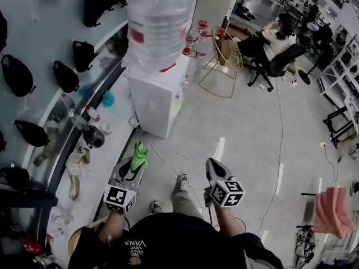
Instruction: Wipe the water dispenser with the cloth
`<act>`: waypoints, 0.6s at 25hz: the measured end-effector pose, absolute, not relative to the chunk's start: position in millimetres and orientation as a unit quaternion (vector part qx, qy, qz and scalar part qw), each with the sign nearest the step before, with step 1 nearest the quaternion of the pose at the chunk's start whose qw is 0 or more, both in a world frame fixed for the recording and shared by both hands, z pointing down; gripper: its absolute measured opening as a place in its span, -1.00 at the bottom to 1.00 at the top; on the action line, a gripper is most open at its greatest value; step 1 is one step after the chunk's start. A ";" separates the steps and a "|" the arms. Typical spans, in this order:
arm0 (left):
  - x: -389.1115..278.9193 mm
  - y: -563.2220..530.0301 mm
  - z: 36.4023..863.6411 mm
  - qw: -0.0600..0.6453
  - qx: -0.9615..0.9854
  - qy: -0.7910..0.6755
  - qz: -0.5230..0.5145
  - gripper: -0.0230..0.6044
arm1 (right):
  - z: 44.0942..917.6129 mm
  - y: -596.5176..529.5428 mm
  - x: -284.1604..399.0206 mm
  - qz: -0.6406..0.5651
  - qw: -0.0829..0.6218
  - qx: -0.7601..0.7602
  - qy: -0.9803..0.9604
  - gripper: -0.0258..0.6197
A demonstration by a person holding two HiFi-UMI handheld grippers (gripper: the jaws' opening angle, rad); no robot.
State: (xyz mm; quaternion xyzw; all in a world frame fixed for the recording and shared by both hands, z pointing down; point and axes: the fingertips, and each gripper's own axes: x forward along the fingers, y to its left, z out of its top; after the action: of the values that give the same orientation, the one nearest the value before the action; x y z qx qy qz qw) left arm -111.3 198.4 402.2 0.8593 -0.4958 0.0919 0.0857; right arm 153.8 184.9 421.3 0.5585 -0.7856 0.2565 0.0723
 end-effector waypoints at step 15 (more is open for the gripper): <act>-44.0 54.1 423.6 0.096 0.833 -0.533 0.115 -0.49 | 439.6 17.2 183.5 0.248 0.143 0.462 -0.840 -0.91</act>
State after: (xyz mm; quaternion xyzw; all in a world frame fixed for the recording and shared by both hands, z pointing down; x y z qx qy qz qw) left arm -44.0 54.1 423.6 0.8328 -0.5330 0.1149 0.0963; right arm 183.5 17.2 439.6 0.4616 -0.8396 0.2479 0.1433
